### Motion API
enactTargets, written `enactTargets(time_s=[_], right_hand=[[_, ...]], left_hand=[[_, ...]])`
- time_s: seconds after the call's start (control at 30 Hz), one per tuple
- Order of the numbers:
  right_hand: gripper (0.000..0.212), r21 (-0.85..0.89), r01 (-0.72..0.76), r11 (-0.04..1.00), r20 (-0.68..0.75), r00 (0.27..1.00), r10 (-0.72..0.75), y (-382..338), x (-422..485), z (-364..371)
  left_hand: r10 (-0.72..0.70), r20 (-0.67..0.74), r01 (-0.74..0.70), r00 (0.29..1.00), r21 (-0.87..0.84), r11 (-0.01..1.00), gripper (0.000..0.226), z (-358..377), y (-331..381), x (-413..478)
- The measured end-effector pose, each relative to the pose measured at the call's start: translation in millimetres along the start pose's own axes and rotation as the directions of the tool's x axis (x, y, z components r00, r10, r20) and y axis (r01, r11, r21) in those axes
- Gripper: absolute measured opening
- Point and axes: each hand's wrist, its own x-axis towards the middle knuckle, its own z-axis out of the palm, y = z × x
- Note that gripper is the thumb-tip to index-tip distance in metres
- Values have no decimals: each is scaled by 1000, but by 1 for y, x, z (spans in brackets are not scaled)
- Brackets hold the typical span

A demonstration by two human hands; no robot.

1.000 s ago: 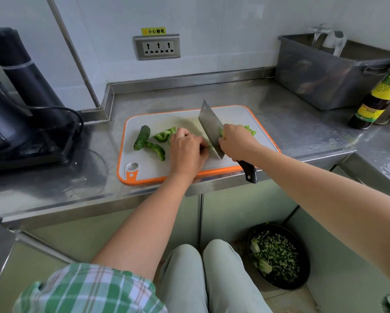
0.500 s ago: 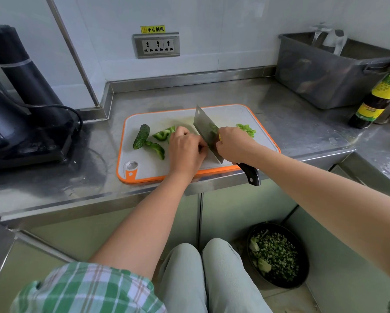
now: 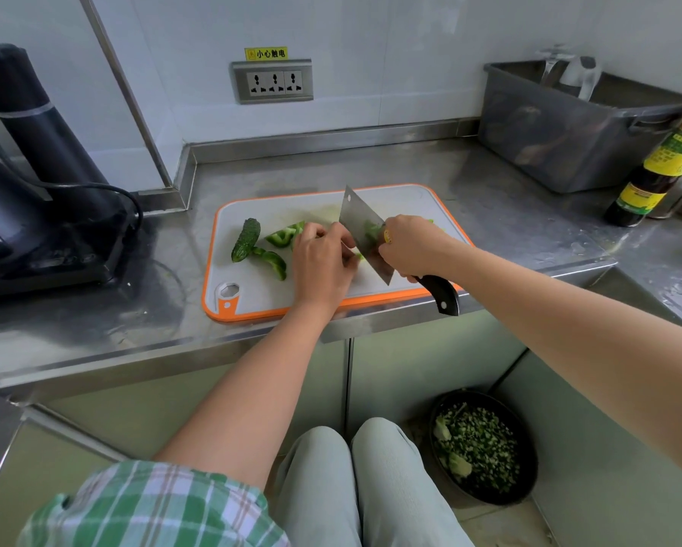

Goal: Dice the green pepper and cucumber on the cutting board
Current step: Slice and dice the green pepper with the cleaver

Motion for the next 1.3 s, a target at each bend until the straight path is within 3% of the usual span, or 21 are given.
enactTargets(time_s=[0.2, 0.33, 0.53, 0.73, 0.97, 1.3], right_hand=[[15, -18, 10, 1000, -17, 1000, -10, 0, 0, 11], [5, 43, -16, 999, -61, 998, 19, 0, 4, 15], [8, 104, -34, 994, -57, 998, 40, 2, 0, 4], [20, 6, 4, 1000, -24, 1000, -4, -4, -4, 7], [16, -17, 7, 1000, -25, 1000, -7, -7, -1, 14], [6, 216, -63, 974, -51, 996, 75, 15, 5, 6]], left_hand=[[14, 4, -14, 1000, -44, 999, 28, -2, 0, 1], [21, 5, -21, 1000, -46, 999, 27, -2, -1, 0], [29, -19, -29, 999, -17, 999, 28, 0, -1, 0], [36, -23, -37, 999, -29, 999, 32, 0, -3, 0], [19, -27, -19, 999, -31, 999, 32, -4, 1, -1], [4, -39, -4, 999, -3, 1000, 30, -3, 0, 0]])
